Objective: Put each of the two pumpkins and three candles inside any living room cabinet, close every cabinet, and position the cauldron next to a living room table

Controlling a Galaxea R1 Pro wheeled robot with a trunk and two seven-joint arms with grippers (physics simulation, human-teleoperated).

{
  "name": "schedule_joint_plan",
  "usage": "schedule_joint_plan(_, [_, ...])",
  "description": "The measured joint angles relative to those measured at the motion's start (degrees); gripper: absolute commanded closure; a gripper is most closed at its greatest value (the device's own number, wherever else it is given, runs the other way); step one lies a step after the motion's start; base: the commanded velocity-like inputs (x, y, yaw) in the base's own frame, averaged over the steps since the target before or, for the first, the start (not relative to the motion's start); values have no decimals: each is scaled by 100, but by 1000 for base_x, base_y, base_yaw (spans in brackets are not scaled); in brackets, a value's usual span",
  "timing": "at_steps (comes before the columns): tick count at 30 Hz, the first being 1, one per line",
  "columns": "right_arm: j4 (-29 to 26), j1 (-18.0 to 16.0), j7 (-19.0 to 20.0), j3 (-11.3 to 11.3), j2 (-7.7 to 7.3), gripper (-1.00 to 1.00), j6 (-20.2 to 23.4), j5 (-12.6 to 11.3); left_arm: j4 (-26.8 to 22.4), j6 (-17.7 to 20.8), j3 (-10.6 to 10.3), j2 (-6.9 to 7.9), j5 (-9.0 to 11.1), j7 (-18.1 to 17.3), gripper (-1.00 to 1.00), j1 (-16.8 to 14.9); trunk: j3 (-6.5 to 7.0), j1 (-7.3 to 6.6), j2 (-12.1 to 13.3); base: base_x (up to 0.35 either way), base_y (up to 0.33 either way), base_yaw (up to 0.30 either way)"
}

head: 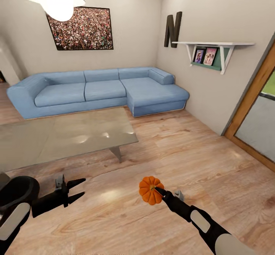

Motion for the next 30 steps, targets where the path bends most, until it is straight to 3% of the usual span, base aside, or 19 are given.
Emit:
schedule_joint_plan(12, [1, -1, 0, 0, 0, 100, 0, 13, 13, 0, -2, -13, 1, 0, -100, 0, -28, 0, 0, 0, 88, 274])
schedule_joint_plan(22, [2, -2, -72, -9, 17, 100, 0, 305, 7, -1, 0, -15, 2, -1, -100, 1, -48, 0, 0, 0, 51, 276])
schedule_joint_plan(30, [4, -1, -216, -8, 19, 100, 5, 413, 35, -8, 7, -9, 1, 0, -100, 0, -64, 0, 0, 0, 222, 276])
